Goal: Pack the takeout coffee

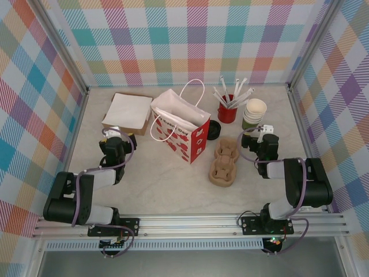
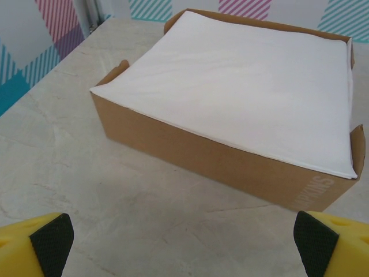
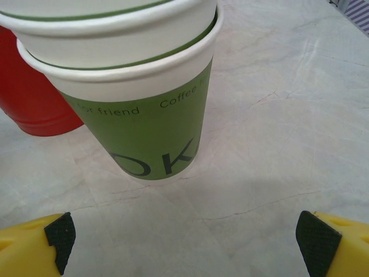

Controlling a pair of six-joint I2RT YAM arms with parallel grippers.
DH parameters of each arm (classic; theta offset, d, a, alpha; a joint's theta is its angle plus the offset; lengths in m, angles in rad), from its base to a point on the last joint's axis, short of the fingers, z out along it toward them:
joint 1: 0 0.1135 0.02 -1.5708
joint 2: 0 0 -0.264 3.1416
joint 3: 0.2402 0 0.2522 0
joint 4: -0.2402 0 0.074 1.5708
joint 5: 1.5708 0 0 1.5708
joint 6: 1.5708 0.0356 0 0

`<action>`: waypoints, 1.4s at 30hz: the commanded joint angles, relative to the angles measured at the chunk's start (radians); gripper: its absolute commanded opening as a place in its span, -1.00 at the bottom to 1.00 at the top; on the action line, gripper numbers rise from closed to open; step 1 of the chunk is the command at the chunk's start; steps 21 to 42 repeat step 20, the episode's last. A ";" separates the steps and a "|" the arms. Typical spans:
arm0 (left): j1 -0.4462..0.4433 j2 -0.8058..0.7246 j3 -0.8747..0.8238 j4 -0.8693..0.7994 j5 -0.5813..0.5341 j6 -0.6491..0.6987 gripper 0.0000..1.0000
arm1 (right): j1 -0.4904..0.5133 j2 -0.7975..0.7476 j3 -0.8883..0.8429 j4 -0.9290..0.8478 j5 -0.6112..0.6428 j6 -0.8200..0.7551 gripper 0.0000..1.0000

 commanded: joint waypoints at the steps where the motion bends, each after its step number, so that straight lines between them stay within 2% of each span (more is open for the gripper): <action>1: 0.013 0.124 -0.022 0.199 0.106 0.032 1.00 | -0.004 0.000 0.023 0.042 -0.020 -0.002 0.99; 2: 0.013 0.157 -0.022 0.249 0.111 0.042 1.00 | -0.004 0.002 0.023 0.043 -0.019 -0.004 0.99; 4: 0.015 0.130 -0.002 0.161 0.121 0.037 1.00 | -0.004 0.002 0.023 0.044 -0.019 -0.004 0.99; 5: 0.015 0.144 -0.003 0.186 0.121 0.039 1.00 | -0.004 0.001 0.025 0.042 -0.019 -0.005 0.99; 8: 0.016 0.147 0.049 0.090 0.088 0.026 1.00 | -0.004 0.002 0.025 0.042 -0.022 -0.006 0.99; 42: 0.018 0.146 0.048 0.090 0.093 0.027 1.00 | -0.002 0.001 0.028 0.036 -0.027 -0.010 0.99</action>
